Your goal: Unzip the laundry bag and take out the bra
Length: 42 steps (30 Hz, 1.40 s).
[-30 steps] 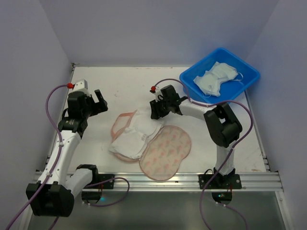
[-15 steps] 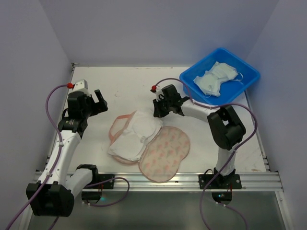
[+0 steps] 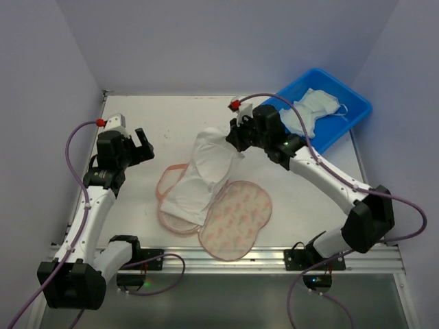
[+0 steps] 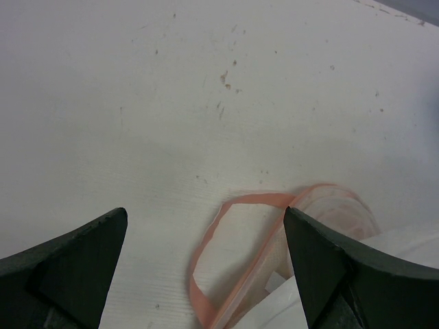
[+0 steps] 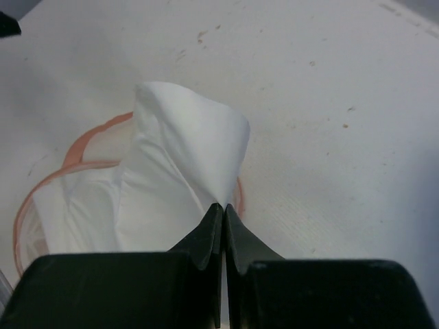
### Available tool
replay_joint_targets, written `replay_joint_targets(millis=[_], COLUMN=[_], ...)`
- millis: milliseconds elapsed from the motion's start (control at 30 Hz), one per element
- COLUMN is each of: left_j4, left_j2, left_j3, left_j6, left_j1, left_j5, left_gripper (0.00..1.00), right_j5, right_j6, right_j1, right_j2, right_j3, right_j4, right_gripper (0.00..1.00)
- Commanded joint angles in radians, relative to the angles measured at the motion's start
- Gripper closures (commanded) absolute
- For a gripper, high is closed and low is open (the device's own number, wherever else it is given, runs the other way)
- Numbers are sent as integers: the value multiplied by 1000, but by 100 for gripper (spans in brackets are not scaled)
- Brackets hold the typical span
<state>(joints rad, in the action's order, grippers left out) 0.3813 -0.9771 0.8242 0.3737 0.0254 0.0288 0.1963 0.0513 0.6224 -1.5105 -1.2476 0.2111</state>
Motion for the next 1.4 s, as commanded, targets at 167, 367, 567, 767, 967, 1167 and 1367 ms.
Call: replay_joint_targets(millis=[167,367,567,767,967,1167,1367], left_j4=[-48,-48,-47,-47,-45,-45,-45], left_j2=[-3,-8,-11,-15,-11,-8,-2], left_j3=[0,-2,0,1,0,1,1], left_j6=[-15,-15,-15,-16,-18,-18,-18], left_j1=[-12,-12,-12,-12,-12,-12,-13], left_j5=[-7,-10,-10,-12,-7,-13,-13], left_gripper=[0,0,0,0,0,0,0], right_j5=[-132,-195,-319,-341,-327,-317,-264], right_j6=[-99,-133,-257,-295,-260,-147,-4], right_j1=[-73,-269,-421,-520,-532,-547,-549], right_j2=[233,214,93,-36,-39,-8,22], right_j3=[-306,-573,-797,-860,-638,-391,-351], right_j4=[141,177,130,102,33,-36,62], right_gripper=[100,100,100,100,100,100,100])
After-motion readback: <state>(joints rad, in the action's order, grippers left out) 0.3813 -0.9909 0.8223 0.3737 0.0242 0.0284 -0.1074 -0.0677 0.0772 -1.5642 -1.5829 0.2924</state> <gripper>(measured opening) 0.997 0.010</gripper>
